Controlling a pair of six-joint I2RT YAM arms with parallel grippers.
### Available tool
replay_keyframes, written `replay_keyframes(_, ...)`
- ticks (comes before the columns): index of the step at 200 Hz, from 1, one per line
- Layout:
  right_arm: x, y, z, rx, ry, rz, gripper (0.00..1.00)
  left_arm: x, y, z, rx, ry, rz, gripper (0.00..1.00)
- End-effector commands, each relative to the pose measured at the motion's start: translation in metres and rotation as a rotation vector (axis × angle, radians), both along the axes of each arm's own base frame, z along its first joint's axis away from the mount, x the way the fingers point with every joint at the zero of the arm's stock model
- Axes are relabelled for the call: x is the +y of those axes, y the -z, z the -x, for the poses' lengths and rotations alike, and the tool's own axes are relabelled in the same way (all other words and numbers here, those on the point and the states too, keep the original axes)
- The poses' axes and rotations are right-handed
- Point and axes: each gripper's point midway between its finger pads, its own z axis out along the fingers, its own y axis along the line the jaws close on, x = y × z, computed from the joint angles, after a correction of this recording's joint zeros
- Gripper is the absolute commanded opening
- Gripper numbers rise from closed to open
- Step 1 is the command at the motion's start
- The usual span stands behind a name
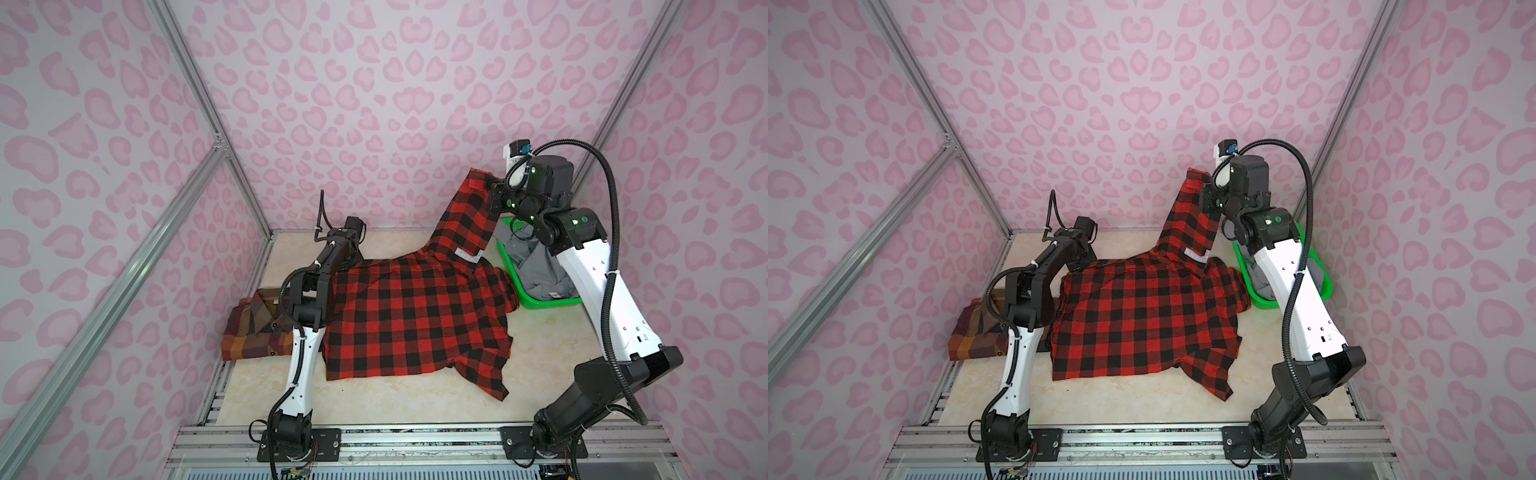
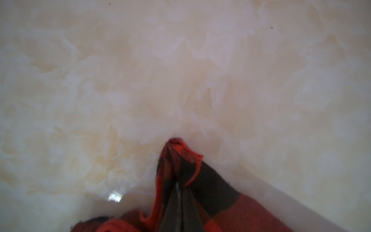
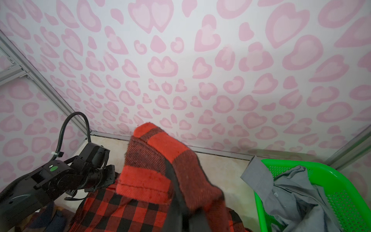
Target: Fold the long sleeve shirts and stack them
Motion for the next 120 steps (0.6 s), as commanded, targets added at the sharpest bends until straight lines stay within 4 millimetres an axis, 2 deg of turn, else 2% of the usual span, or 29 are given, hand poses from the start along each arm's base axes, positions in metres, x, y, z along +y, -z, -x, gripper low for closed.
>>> replay_keyframes(1, -0.007, -0.009, -0.002, -0.048, 0.038, 0.003, 0.00, 0.009, -0.283, 0.026, -0.517, 0.000, 0.044, 0.04)
replay_keyframes(31, -0.012, -0.009, 0.005, -0.055, 0.056, -0.007, 0.00, 0.010, -0.300, 0.038, -0.558, 0.001, 0.001, 0.04)
replay_keyframes(62, -0.012, -0.007, 0.011, -0.055, 0.047, -0.021, 0.00, 0.014, -0.308, 0.046, -0.597, -0.014, -0.016, 0.04)
replay_keyframes(93, -0.006, -0.002, 0.013, -0.044, 0.022, -0.039, 0.00, 0.005, -0.314, 0.048, -0.661, 0.020, 0.044, 0.04)
replay_keyframes(120, 0.000, 0.004, 0.014, -0.034, 0.008, -0.031, 0.00, -0.007, -0.332, 0.049, -0.737, 0.083, 0.113, 0.04)
